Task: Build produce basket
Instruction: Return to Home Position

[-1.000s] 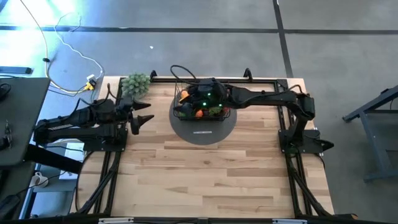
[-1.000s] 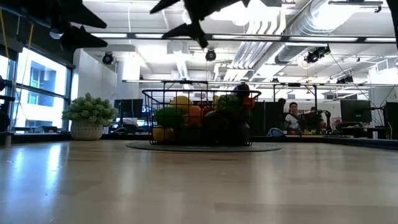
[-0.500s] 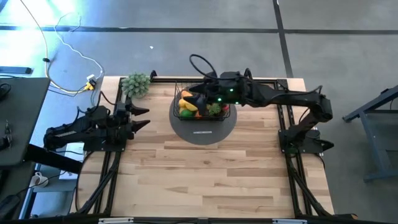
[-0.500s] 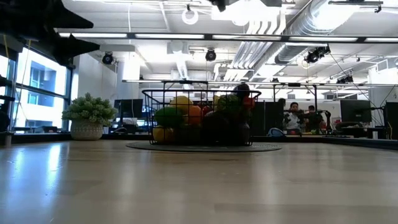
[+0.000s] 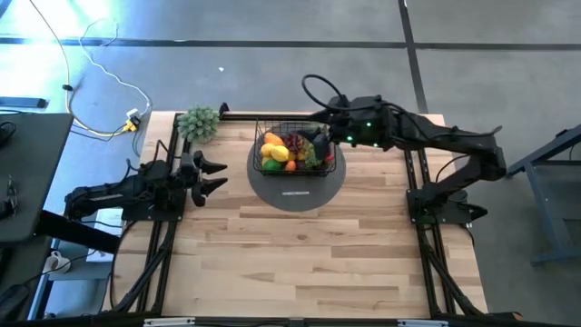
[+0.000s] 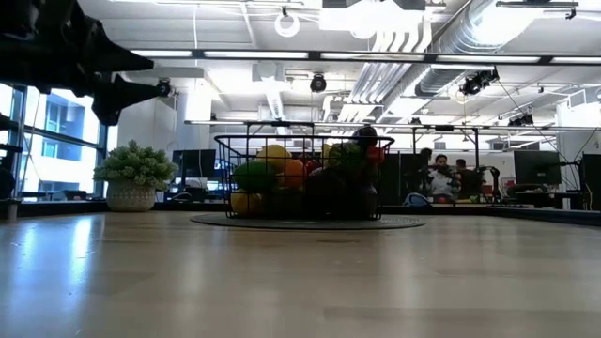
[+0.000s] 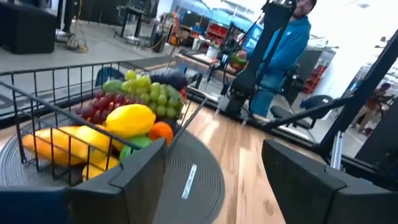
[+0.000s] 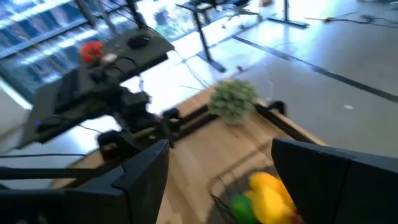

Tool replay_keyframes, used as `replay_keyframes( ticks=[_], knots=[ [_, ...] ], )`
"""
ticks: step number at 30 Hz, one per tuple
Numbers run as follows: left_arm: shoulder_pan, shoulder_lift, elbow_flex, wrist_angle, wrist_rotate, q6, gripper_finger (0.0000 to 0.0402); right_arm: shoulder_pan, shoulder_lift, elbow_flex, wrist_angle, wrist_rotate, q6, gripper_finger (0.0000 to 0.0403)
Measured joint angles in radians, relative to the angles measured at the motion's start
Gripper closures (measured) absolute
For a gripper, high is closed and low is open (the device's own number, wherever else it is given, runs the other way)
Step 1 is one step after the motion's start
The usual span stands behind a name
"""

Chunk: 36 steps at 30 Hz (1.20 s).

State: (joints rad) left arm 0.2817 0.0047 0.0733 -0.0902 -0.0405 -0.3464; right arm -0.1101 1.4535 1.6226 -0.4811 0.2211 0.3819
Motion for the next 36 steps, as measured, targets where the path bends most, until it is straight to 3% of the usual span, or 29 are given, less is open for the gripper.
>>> replay_keyframes(
  ticks=[4,19,25,28,36],
  knots=[
    [0.000,0.000,-0.018,0.026,0.003,-0.002,0.0167,0.000,-0.036,0.000,-0.087,0.064,-0.023,0.0139],
    [0.000,0.002,-0.029,0.018,0.022,0.042,0.0265,-0.043,-0.238,-0.001,-0.333,0.098,-0.163,0.0139],
    [0.000,0.002,-0.029,0.017,0.020,0.038,0.0298,-0.043,-0.308,-0.008,-0.465,0.175,-0.174,0.0139],
    [0.000,0.002,-0.029,0.017,0.009,0.039,0.0304,-0.045,-0.383,-0.107,-0.425,0.190,-0.178,0.0139],
    [0.000,0.002,-0.029,0.017,0.007,0.036,0.0301,-0.047,-0.703,-0.559,-0.107,0.189,-0.133,0.0139]
  ],
)
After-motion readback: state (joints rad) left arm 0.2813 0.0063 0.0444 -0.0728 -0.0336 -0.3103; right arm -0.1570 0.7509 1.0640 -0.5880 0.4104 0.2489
